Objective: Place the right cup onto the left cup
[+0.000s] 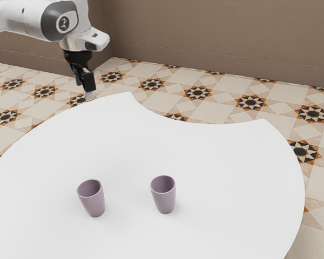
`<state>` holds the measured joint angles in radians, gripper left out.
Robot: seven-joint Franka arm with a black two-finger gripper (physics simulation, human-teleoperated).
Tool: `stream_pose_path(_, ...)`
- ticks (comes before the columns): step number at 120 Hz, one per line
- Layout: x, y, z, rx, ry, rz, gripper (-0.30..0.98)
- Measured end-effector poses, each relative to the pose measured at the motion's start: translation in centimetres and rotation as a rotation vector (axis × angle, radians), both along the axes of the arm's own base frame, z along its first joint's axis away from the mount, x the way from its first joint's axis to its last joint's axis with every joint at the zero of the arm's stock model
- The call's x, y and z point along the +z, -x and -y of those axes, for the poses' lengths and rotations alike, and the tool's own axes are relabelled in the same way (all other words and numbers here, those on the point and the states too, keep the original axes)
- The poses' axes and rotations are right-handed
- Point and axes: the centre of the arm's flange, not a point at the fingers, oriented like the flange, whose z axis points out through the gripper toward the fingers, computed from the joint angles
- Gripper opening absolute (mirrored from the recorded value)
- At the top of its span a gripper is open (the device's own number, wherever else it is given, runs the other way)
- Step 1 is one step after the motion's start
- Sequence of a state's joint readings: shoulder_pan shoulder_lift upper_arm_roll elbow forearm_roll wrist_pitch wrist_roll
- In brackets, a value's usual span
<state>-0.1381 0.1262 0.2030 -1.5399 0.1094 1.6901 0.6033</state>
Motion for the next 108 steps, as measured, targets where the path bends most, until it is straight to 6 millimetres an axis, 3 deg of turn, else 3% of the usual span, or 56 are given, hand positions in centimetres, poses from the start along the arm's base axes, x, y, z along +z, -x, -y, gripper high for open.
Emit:
stream_pose_path(10,-1.5,-2.1,1.0,-0.073,-0.004,0.0,0.69)
stream_pose_path(23,-5.1,-4.9,8.1,-0.242,-0.013,-0.021,0.69)
stream_pose_path(36,-7.3,-5.5,11.8,-0.345,-0.014,-0.027,0.69)
stream_pose_path(74,-15.6,-3.4,18.8,-0.512,0.014,-0.072,0.69)
stream_pose_path(108,-20.7,-0.7,21.7,-0.559,0.033,-0.093,0.69)
